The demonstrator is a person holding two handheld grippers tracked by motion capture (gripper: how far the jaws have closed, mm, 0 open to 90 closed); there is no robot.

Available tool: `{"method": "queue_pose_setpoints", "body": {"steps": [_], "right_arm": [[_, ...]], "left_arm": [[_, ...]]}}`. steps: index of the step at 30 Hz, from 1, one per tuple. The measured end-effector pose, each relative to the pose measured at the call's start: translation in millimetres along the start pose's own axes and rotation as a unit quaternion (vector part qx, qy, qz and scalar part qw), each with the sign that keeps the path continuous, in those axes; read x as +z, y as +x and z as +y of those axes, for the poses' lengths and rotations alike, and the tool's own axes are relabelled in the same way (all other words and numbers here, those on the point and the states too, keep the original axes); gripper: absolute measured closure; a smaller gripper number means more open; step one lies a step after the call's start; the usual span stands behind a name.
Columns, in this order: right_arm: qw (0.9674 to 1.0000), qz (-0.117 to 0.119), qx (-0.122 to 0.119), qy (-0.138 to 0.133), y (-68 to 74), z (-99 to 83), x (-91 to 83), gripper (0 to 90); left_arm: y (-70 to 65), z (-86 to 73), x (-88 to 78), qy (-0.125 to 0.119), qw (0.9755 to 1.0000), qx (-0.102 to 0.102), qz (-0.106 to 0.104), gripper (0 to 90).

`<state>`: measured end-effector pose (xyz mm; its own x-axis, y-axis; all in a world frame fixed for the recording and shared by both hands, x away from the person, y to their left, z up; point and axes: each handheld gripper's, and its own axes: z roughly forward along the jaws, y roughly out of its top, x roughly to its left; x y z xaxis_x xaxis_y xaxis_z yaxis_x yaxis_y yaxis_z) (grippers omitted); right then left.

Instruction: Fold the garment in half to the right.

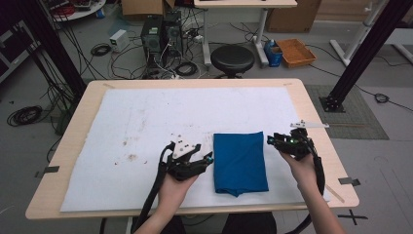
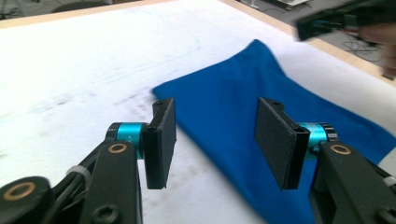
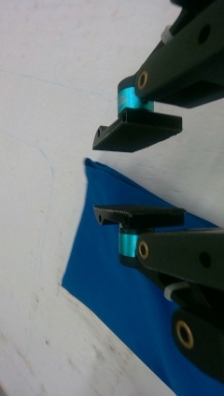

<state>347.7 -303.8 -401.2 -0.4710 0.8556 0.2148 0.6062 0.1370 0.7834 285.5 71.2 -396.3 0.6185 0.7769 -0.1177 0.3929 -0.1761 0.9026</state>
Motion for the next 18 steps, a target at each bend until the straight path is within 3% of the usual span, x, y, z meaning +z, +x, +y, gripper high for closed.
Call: {"method": "queue_pose_setpoints", "body": {"steps": [5,9,12,14,16,18], "right_arm": [[0.9994,0.033,-0.007,0.001,19.5,-29.5,-29.1,62.2],[0.9980,0.059,-0.011,0.020,38.5,-54.9,-43.6,62.3],[0.9965,0.074,-0.004,0.039,48.9,-69.6,-45.9,62.4],[0.9961,0.071,-0.005,0.053,53.2,-76.2,-44.0,62.5],[0.9937,0.091,0.012,0.065,53.8,-80.7,-41.5,63.5],[0.9934,0.089,0.007,0.072,54.7,-84.5,-40.8,71.9]], "left_arm": [[19.4,-4.2,-17.1,-0.005,0.9998,0.000,0.020,48.7],[31.4,-7.9,-29.7,-0.010,0.9994,-0.007,0.032,48.6],[38.4,-9.2,-37.3,-0.016,0.9990,-0.012,0.039,48.6],[41.6,-9.1,-40.8,-0.021,0.9987,-0.016,0.043,48.6],[43.4,-9.0,-43.4,-0.022,0.9987,-0.016,0.043,48.6],[44.0,-9.1,-45.1,-0.025,0.9985,-0.017,0.045,48.6]]}}
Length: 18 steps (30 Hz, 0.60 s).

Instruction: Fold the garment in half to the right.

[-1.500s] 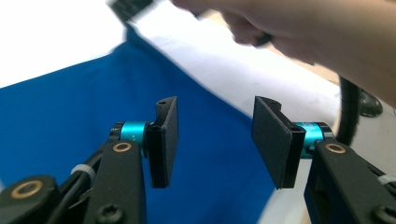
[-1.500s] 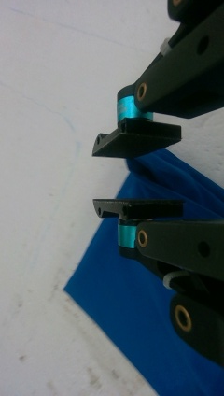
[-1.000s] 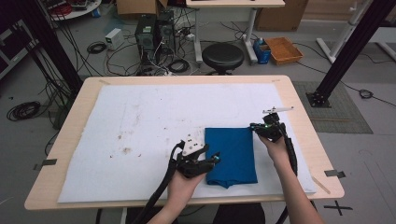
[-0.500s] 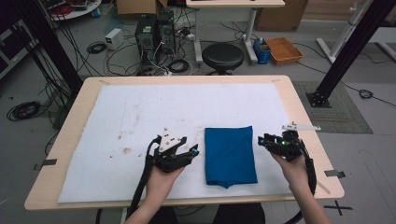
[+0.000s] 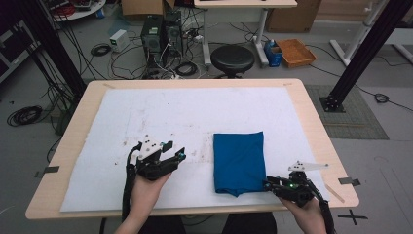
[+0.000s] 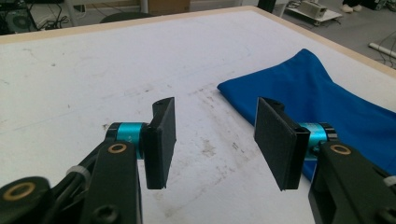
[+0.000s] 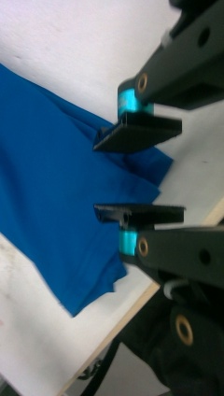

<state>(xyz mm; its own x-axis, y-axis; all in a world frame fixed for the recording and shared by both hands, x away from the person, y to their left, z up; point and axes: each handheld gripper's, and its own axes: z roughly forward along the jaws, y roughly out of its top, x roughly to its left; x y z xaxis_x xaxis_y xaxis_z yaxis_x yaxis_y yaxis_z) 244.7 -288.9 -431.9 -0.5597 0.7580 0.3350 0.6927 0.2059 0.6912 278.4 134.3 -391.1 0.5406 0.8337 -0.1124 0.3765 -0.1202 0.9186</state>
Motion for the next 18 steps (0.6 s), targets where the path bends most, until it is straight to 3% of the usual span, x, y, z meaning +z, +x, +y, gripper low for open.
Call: {"method": "queue_pose_setpoints", "body": {"steps": [2,3,4,9,14,16,18], "right_arm": [[0.9999,-0.007,-0.008,0.004,-1.6,-3.3,-0.3,83.4],[0.9999,-0.007,-0.008,0.004,-1.6,-3.3,-0.3,83.4],[0.9997,-0.016,-0.017,0.006,-2.9,-5.5,-2.0,88.8],[0.9991,-0.035,-0.023,0.003,-3.1,-7.8,-6.7,88.7],[0.9987,-0.043,-0.026,-0.006,-3.5,-7.0,-10.5,80.1],[0.9984,-0.049,-0.020,-0.020,-4.6,-3.8,-15.3,63.4],[0.9977,-0.048,-0.028,-0.038,-5.7,1.5,-20.6,62.0]], "left_arm": [[1.2,0.1,-0.9,0.001,1.0000,0.000,-0.001,48.6],[1.2,0.1,-0.9,0.001,1.0000,0.000,-0.001,48.7],[1.7,0.1,-1.7,-0.001,1.0000,0.000,0.000,48.6],[3.0,1.3,-2.6,-0.004,1.0000,-0.001,-0.002,48.6],[4.4,4.2,-4.1,-0.004,1.0000,0.007,-0.003,48.6],[6.7,6.4,-5.5,-0.005,0.9999,0.010,-0.008,48.5],[9.7,9.0,-7.3,-0.008,0.9997,0.020,-0.010,47.6]]}}
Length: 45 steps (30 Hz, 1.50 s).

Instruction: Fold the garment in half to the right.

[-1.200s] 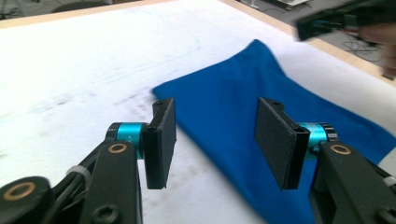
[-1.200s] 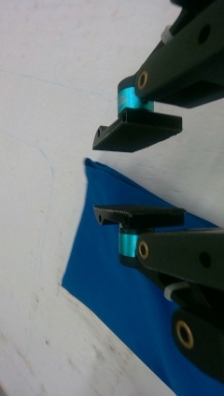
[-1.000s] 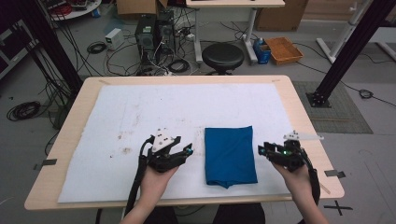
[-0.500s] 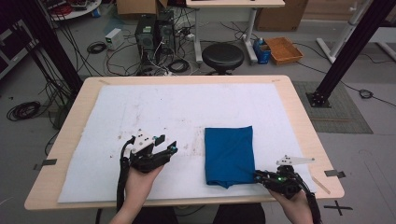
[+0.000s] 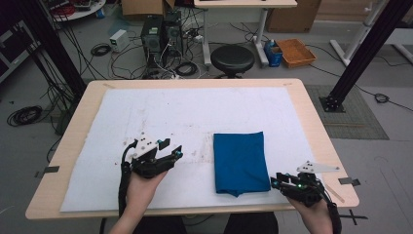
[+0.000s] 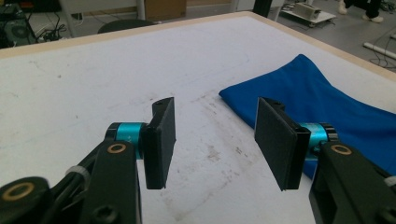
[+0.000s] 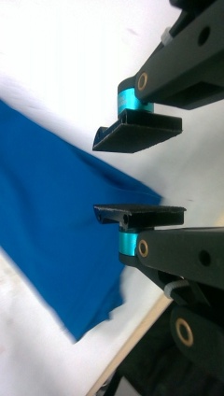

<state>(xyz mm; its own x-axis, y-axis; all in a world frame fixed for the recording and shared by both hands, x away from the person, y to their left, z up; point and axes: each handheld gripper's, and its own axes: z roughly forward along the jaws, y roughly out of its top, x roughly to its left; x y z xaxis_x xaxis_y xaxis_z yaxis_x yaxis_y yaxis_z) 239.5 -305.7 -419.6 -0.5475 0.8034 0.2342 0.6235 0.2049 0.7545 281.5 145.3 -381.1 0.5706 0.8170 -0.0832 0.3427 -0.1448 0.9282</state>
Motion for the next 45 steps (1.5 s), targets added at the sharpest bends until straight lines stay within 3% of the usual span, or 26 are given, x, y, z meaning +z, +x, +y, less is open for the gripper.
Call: {"method": "queue_pose_setpoints", "body": {"steps": [4,9,15,18,23,25,29,33,45], "right_arm": [[0.9984,-0.012,-0.020,-0.052,-6.1,26.0,-10.3,44.1],[0.9922,-0.035,-0.044,-0.111,-17.1,62.4,-17.2,37.7],[0.9924,-0.018,-0.035,-0.117,-34.7,97.5,-11.6,31.0],[0.9914,-0.012,-0.031,-0.126,-42.1,109.0,-7.2,29.4],[0.9897,-0.010,-0.023,-0.141,-47.9,105.5,-2.1,29.2],[0.9915,-0.011,-0.028,-0.126,-49.3,102.0,-2.5,29.3],[0.9910,-0.009,-0.022,-0.132,-54.2,96.6,-8.4,28.9],[0.9910,-0.007,-0.016,-0.133,-57.6,95.4,-9.8,27.9],[0.9924,-0.003,-0.031,-0.120,-53.5,96.9,-2.3,26.8]], "left_arm": [[10.9,3.8,-3.0,-0.005,0.9998,0.018,-0.010,42.6],[30.4,8.5,-5.6,-0.008,0.9991,0.036,-0.023,36.0],[50.1,12.8,-11.1,-0.006,0.9981,0.058,-0.022,34.9],[58.5,13.3,-14.3,0.000,0.9978,0.059,-0.030,33.1],[73.0,12.4,-22.1,-0.007,0.9969,0.066,-0.043,30.3],[77.4,13.6,-26.0,-0.012,0.9964,0.069,-0.048,30.4],[83.0,17.6,-33.8,-0.017,0.9958,0.074,-0.051,30.4],[85.1,17.8,-36.5,-0.023,0.9964,0.064,-0.050,30.3],[83.5,17.0,-38.2,-0.023,0.9962,0.063,-0.056,30.3]]}}
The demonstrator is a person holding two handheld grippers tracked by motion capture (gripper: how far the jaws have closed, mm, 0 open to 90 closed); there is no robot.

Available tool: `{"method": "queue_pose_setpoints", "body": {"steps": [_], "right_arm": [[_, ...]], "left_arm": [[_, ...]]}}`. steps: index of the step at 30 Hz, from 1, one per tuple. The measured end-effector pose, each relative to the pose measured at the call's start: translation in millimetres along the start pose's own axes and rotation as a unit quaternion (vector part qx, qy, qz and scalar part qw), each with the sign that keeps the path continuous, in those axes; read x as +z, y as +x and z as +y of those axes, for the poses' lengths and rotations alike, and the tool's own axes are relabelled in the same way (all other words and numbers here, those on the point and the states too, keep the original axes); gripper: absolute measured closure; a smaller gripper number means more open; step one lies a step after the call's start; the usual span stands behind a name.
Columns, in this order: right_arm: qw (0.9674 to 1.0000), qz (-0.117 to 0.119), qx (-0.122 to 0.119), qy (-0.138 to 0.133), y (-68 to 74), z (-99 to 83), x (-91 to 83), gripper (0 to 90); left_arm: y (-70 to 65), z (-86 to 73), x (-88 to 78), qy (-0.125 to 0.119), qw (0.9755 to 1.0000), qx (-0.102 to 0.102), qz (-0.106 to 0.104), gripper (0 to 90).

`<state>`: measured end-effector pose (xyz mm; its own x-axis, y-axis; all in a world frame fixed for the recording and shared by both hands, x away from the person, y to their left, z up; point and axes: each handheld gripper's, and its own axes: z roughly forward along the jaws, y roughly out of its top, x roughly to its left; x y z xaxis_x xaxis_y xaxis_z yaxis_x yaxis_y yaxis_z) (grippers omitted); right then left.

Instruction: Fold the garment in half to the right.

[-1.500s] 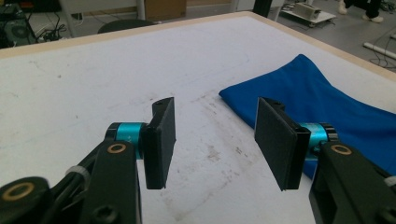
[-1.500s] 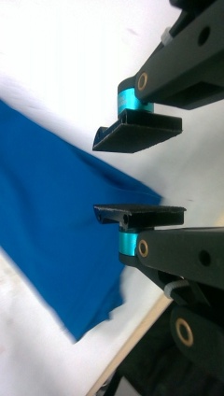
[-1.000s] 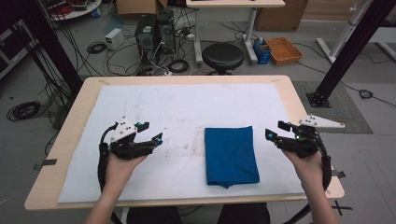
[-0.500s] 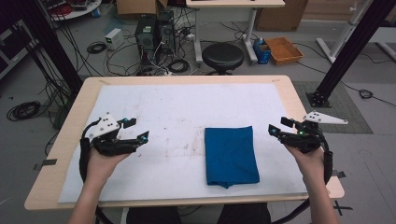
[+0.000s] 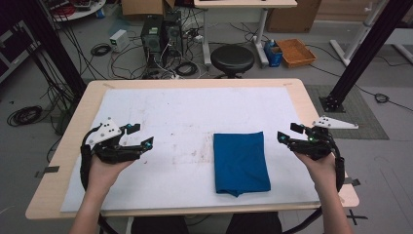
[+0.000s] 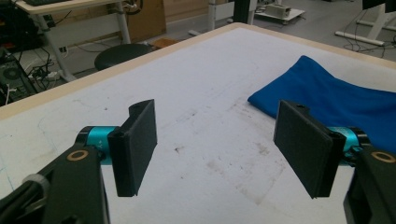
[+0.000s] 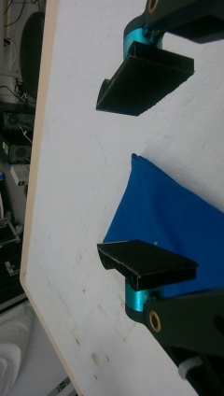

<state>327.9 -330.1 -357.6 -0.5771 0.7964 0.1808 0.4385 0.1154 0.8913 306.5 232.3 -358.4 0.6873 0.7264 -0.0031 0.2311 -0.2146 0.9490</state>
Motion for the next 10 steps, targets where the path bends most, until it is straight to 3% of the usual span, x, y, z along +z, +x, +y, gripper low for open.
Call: {"method": "queue_pose_setpoints", "body": {"steps": [10], "right_arm": [[1.0000,0.002,0.004,0.002,-5.0,-0.9,1.8,25.2]], "left_arm": [[1.4,0.4,-3.1,-0.005,1.0000,-0.005,0.000,29.2]]}}
